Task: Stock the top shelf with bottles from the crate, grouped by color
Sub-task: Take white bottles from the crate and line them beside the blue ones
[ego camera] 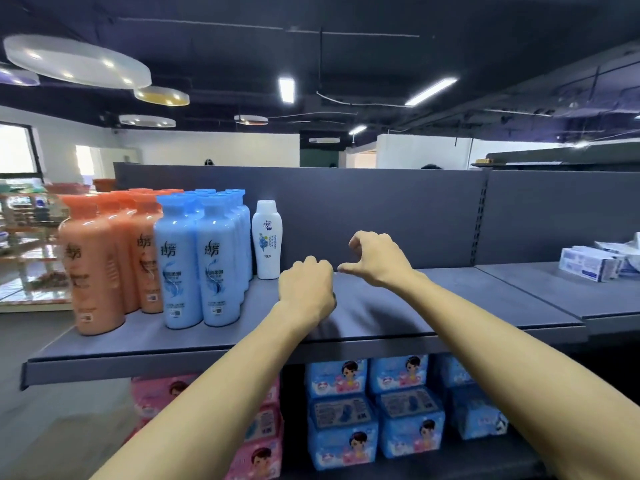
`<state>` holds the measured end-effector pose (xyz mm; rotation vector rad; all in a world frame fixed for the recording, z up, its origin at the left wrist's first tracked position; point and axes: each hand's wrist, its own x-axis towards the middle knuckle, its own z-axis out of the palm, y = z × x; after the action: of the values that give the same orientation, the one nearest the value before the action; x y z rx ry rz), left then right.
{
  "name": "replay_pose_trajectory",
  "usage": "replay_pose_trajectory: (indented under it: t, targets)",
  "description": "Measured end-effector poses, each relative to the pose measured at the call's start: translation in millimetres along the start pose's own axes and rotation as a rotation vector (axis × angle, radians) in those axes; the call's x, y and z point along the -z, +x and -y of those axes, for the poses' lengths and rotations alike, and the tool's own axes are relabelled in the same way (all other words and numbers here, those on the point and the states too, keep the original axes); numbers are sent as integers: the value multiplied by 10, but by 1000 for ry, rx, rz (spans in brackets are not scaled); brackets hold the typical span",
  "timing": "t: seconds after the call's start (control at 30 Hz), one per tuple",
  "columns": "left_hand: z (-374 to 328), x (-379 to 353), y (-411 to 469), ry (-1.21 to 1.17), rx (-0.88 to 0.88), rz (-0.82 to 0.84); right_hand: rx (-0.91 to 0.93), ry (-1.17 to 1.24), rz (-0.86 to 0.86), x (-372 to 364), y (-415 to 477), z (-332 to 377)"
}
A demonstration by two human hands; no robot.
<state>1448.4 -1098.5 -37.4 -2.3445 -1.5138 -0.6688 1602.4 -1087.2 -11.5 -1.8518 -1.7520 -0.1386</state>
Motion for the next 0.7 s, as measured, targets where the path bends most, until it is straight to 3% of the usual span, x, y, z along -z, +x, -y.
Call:
replay_pose_trajectory:
  t: [0.43, 0.7]
  targets:
    - [-784, 266, -186, -100, -159, -32, -69, -177, -63, 905, -790, -444]
    - [-1175, -108, -547, -220, -291, -53, -104, -216, -6, 955, -1284, -810]
